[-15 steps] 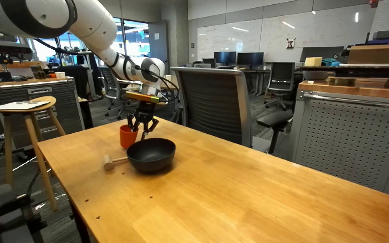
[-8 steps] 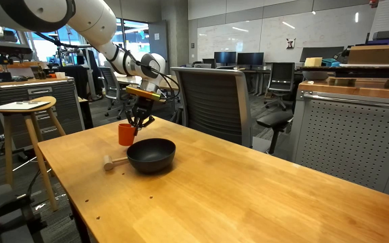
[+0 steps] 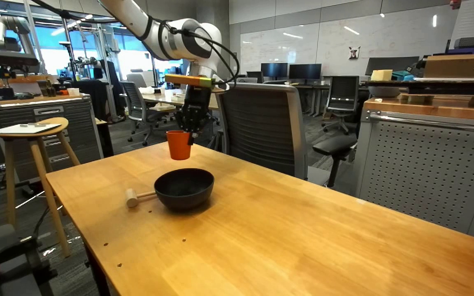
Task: Put the cup in the bowl
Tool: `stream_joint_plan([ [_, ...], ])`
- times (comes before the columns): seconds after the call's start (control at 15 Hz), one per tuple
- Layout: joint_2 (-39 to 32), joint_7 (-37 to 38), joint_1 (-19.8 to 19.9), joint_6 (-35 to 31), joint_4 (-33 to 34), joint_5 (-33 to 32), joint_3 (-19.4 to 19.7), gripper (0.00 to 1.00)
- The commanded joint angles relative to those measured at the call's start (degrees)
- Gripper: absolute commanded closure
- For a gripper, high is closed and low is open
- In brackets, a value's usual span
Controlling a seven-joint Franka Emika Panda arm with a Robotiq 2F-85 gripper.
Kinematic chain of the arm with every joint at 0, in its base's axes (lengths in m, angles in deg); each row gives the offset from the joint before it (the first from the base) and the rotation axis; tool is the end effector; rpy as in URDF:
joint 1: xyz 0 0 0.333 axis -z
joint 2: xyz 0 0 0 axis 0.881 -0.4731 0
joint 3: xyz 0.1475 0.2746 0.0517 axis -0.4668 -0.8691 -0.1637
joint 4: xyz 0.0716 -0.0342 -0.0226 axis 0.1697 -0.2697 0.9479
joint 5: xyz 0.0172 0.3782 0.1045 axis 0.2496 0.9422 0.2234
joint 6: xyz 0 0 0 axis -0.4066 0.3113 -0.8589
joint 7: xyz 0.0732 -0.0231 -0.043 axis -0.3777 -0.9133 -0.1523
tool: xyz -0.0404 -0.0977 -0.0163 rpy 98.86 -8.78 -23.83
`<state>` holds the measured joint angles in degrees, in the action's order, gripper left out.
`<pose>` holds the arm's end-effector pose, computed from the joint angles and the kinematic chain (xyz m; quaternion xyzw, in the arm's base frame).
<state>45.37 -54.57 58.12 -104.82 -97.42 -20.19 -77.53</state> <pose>0.6618 0.0687 0.2974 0.9574 0.2100 -0.1980 0.0112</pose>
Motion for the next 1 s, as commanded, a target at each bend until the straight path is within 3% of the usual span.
stream_joint_plan([
  [0.0, 8.3, 5.6, 3.6, -7.2, -12.6, 0.1, 3.0, 0.96],
  [0.27, 7.6, 6.1, 6.0, -8.8, -16.2, 1.4, 3.9, 0.95],
  [0.8, 6.1, 3.0, 6.6, -15.1, -20.7, 7.3, 1.0, 0.95],
  [0.87, 6.1, 3.2, 6.5, -16.4, -20.9, 7.3, 0.8, 0.92],
  [0.93, 5.9, 3.1, 6.4, -17.3, -21.0, 7.4, 0.6, 0.68],
])
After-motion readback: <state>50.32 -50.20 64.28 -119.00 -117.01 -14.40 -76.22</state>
